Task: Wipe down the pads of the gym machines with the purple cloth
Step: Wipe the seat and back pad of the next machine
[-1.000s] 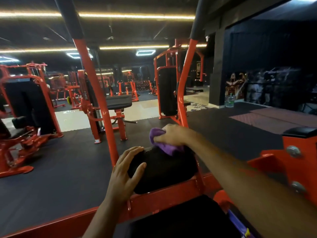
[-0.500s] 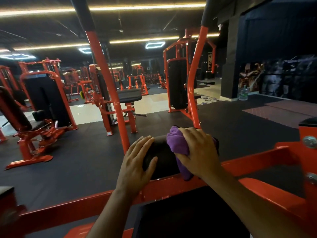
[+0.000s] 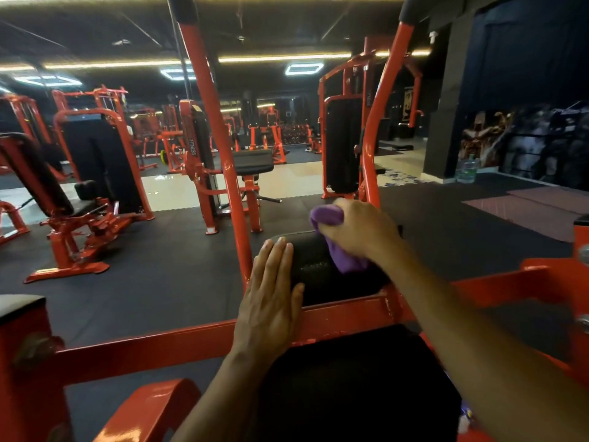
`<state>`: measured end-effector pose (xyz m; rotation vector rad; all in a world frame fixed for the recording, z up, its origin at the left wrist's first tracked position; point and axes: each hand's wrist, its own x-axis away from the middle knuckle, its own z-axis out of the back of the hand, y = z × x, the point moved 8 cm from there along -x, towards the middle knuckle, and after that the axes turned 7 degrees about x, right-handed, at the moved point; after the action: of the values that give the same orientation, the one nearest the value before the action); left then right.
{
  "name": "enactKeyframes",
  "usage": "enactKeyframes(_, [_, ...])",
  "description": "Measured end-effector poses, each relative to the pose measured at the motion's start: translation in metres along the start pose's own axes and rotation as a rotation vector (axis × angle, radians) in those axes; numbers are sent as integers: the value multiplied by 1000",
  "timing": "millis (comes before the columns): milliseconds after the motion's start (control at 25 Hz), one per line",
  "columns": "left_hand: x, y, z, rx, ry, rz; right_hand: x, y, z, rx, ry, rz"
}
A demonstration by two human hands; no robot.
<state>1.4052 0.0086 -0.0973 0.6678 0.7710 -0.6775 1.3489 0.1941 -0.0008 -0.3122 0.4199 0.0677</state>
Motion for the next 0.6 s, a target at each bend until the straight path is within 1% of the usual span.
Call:
enactKeyframes(40, [2,1,-1,-10,-6,-10,-23,4,-6,-5,-229,-89])
enactKeyframes(80, [6,2,-1,-17,-7,-12,-40,6,-11,1,-380,-145])
enactKeyframes(120, [8,4,-2,-26,-3,-9,-50,8,-14,15,-457,-164])
enactKeyframes(160, [9,5,-2,-40,5,-4,-54,8,-16,34,-475,-167])
enactKeyframes(200, [9,5,-2,-55,13,-3,-52,8,-16,45,-456,-164])
enactKeyframes(280, [12,5,-2,-89,19,-26,-35,8,-15,67,-331,-118])
enactKeyframes(320, [15,6,-1,-112,23,-41,-23,7,-10,86,-212,-73])
enactKeyframes(400, [16,8,0,-153,30,-46,11,4,2,120,125,44])
enactKeyframes(440, [13,11,1,-166,30,-36,34,0,6,103,290,105])
enactKeyframes(480, [7,15,2,-177,32,-29,58,0,4,61,420,143])
enactKeyframes(520, [-2,18,3,-186,42,-22,79,3,-2,-1,512,158])
enactKeyframes(600, [-19,18,3,-181,76,10,114,9,-22,-53,596,178])
